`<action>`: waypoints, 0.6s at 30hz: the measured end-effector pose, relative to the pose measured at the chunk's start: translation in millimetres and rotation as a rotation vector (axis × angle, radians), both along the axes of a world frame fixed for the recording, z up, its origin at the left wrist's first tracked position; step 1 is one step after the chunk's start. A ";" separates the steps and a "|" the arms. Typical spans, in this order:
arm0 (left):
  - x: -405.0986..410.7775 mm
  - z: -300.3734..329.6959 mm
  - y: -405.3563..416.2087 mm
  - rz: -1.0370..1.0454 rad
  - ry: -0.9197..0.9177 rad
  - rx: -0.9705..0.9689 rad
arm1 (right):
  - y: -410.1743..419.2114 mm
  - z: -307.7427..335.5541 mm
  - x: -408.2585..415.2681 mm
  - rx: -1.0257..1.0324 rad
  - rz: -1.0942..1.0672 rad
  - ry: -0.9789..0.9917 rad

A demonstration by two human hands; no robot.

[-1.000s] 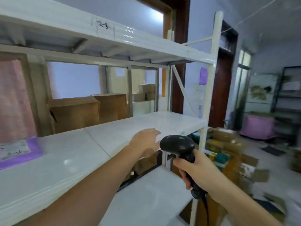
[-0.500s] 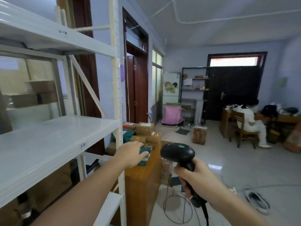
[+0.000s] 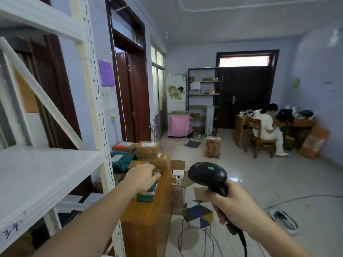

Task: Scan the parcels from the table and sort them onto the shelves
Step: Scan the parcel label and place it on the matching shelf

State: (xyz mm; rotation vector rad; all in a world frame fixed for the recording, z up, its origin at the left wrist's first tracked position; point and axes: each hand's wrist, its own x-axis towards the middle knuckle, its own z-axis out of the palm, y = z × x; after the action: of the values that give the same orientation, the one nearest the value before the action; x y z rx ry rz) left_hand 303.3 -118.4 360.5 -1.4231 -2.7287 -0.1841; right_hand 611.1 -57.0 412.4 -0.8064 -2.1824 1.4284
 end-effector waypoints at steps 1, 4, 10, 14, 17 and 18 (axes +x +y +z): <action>-11.4 -3.5 8.9 0.005 -0.011 -0.007 | 8.6 -1.6 -10.1 -0.005 0.002 -0.001; -41.8 -16.1 36.7 0.012 -0.030 -0.028 | 36.6 -5.9 -43.6 -0.010 0.013 -0.012; -107.0 -46.3 95.2 0.049 -0.067 -0.036 | 107.7 -21.8 -120.6 0.009 0.051 -0.040; -157.7 -78.9 130.9 0.118 -0.111 -0.063 | 160.9 -34.0 -174.5 -0.024 0.117 -0.055; -192.7 -101.2 153.2 0.166 -0.152 -0.075 | 201.3 -43.2 -216.2 -0.003 0.178 -0.101; -202.6 -107.9 159.2 0.182 -0.153 -0.076 | 213.7 -46.7 -230.7 0.008 0.201 -0.115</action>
State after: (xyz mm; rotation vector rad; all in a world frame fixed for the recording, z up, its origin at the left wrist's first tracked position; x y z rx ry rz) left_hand 100.7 40.9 252.5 -1.2143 -3.0008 -0.1890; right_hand 380.5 156.7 365.7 -0.6979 -2.4128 1.4991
